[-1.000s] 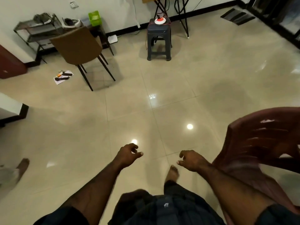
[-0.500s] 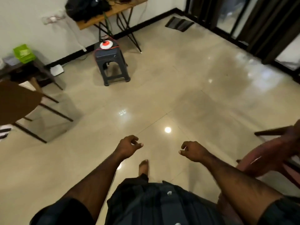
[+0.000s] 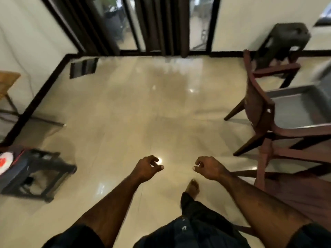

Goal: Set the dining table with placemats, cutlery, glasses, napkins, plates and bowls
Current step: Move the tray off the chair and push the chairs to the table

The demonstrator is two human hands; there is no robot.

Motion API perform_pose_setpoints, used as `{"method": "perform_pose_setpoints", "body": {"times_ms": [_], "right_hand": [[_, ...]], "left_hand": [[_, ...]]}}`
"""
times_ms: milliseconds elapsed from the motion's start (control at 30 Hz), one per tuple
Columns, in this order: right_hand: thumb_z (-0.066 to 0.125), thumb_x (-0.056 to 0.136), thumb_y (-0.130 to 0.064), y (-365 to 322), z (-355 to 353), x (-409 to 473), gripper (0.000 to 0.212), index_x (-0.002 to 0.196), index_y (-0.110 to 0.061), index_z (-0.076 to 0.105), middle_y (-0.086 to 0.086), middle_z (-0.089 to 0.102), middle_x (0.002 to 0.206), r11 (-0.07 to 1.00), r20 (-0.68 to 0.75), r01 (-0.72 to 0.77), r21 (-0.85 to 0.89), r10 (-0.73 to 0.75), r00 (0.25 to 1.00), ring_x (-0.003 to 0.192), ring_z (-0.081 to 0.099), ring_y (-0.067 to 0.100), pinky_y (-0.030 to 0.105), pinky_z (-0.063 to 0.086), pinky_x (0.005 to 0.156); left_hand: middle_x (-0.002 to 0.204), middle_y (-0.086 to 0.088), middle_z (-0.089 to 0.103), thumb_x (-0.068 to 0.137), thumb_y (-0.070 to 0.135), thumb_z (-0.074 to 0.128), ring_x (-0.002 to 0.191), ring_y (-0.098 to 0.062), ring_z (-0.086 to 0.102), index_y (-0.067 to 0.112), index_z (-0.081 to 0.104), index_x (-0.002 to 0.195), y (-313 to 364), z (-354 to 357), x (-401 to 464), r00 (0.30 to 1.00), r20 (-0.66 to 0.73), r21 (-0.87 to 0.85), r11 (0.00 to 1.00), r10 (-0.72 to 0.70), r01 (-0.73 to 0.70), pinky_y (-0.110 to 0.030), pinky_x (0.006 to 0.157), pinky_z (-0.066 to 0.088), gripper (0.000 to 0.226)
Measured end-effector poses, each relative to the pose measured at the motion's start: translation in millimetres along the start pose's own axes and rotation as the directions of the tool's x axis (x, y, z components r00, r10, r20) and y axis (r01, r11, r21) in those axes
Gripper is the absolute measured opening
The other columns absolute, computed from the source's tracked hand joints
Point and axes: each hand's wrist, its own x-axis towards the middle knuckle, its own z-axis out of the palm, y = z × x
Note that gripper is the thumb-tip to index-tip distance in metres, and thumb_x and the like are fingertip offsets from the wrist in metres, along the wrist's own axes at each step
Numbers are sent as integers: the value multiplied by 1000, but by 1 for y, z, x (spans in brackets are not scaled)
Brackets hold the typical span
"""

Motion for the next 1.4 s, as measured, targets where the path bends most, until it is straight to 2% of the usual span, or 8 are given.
{"method": "perform_pose_setpoints", "body": {"times_ms": [300,467,600,800,900,1067,1167,1400], "right_hand": [[62,91,-59,32,-125,42,44,123,-28,67,-3,68,121,986,-314,-166,-22,151,937,114,63,22,36,52,96],[51,88,-51,52,-153,1,44,122,-25,64,1,61,126,916,-756,-400,17,273,594,115,59,33,48,46,95],[55,91,-55,50,-107,-61,55,136,-24,54,5,59,131,729,-747,-562,391,608,269,117,56,34,49,47,95],[12,91,-85,19,9,-119,87,138,-28,57,4,65,129,442,-475,-634,635,870,131,120,60,33,45,47,100],[18,97,-74,1,44,-145,74,136,-29,61,0,69,129,367,-490,-662,653,872,0,120,63,29,45,45,102],[31,100,-62,-5,75,-186,46,129,-44,62,-18,67,126,205,-438,-737,644,889,-135,123,60,15,45,40,102],[30,102,-64,9,86,-199,46,133,-44,58,-16,65,129,240,-428,-737,632,901,-74,123,59,16,42,44,102],[27,104,-58,50,80,-226,50,134,-37,61,-4,66,125,306,-477,-757,577,879,-8,126,57,26,51,41,107]], "left_hand": [[95,11,75,84,49,84,89,-12,72,27,71,113,168,-27,160,916,270,121,934,295,-337,-36,85,59,39],[91,13,74,85,44,86,77,-9,71,24,73,114,287,5,230,716,495,197,738,493,-645,-26,72,56,38],[97,14,74,81,54,82,85,-8,70,30,72,113,359,54,228,436,682,163,459,587,-873,-31,82,58,41],[145,1,56,88,60,65,130,-25,51,29,56,142,387,110,143,-164,844,-6,-297,510,-955,-43,107,46,62],[161,-2,40,88,65,55,146,-29,36,29,47,150,382,135,106,-334,849,-68,-542,410,-838,-49,115,38,72],[147,-8,58,103,56,43,142,-32,47,23,60,139,377,180,79,-321,905,-57,-667,280,-742,-50,120,32,52],[116,-1,71,105,57,40,112,-26,66,27,68,116,384,195,78,-268,936,-64,-637,229,-768,-43,98,50,43],[132,5,65,101,56,51,121,-20,59,32,58,136,401,221,76,-192,964,-34,-627,185,-778,-45,106,49,43]]}}
